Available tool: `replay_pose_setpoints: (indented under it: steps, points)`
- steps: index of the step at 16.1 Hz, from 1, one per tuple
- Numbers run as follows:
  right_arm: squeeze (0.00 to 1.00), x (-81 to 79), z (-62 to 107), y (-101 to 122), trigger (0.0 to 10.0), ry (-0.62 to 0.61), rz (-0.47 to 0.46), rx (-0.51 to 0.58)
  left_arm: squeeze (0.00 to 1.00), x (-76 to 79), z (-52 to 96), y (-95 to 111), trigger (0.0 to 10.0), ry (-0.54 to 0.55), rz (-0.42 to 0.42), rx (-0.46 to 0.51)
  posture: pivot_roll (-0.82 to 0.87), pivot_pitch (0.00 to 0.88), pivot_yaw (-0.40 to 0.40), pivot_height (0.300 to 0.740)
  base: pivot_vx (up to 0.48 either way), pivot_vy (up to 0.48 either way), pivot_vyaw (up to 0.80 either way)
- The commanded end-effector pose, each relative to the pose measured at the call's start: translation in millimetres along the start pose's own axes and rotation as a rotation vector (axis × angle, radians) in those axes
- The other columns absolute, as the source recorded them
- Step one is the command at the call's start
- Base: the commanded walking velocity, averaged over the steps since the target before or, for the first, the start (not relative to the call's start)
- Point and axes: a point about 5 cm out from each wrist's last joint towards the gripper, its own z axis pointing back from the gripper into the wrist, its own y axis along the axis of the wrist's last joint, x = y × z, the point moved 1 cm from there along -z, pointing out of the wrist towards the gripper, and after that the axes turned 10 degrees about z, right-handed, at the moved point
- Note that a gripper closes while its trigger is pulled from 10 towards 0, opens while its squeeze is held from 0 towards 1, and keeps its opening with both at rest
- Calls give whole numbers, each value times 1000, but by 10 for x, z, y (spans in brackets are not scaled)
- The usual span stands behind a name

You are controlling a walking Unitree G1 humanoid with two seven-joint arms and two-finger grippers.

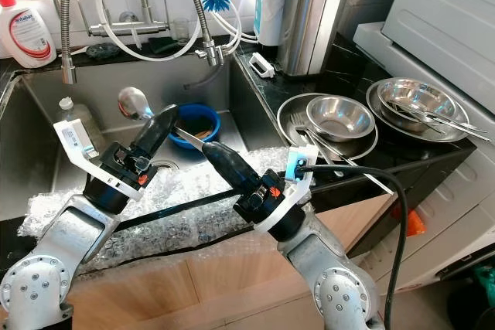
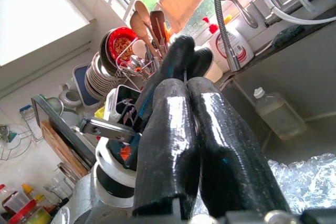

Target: Kitchen organization

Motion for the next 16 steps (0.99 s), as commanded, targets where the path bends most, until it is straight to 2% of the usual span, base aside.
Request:
replay_pose_setpoints:
  steps: [1, 2, 3, 4, 6, 7, 8, 9, 10, 12, 13, 14, 15, 16]
  points:
    - [0, 8, 8, -38, 10000, -15, 4, -28, 0, 65, -25, 23, 0, -22, -4, 16, 40, 17, -43, 740, 0, 0, 0]
    - [82, 4, 10, -46, 10000, -13, 2, -30, 0, 44, -22, 59, 0, -12, 10, 46, 40, 16, -42, 740, 0, 0, 0]
    - [584, 3, 11, -50, 10000, -12, 0, -33, 0, 34, -18, 72, 0, -8, 18, 60, 39, 14, -44, 740, 0, 0, 0]
    - [1000, 7, 12, -54, 10000, -17, -1, -34, 0, 26, -9, 98, 0, -5, 29, 78, 41, 15, -43, 740, 0, 0, 0]
    - [1000, 11, 13, -55, 10000, -19, -2, -33, 0, 33, -1, 145, 0, -12, 52, 113, 40, 15, -43, 740, 0, 0, 0]
    - [1000, 14, 13, -54, 10000, -18, -3, -33, 0, 18, 10, 234, 0, -10, 77, 176, 42, 19, -45, 740, 0, 0, 0]
    - [1000, 16, 13, -54, 10000, -18, -2, -34, 0, 11, 12, 245, 0, -7, 76, 182, 42, 20, -46, 740, 0, 0, 0]
    - [592, 25, 11, -60, 10000, -24, 0, -38, 0, -10, 19, 266, 0, 3, 79, 199, 40, 22, -48, 740, 0, 0, 0]
    - [0, 32, 10, -61, 10000, -28, 3, -40, 0, -30, 28, 295, 0, 15, 88, 226, 40, 24, -48, 740, 0, 0, 0]
    - [0, 40, 12, -56, 10000, -36, 12, -41, 0, -63, 51, 372, 0, 39, 89, 278, 38, 25, -49, 740, 0, 0, 0]
    - [0, 61, 19, -50, 10000, -54, 26, -44, 0, -79, 59, 446, 0, 59, 66, 317, 37, 26, -48, 740, 0, 0, 0]
    - [0, 111, 30, -24, 10000, -98, 62, -48, 0, -112, 67, 571, 0, 108, 6, 369, 34, 30, -48, 740, 0, 0, 0]
    - [0, 178, 49, 22, 10000, -159, 120, -50, 0, -168, 85, 648, 1529, 162, -76, 384, 37, 31, -47, 740, 0, 0, 0]
    - [0, 222, 58, 56, 10000, -199, 162, -48, 0, -211, 100, 677, 9490, 196, -125, 384, 35, 32, -46, 740, 0, 0, 0]
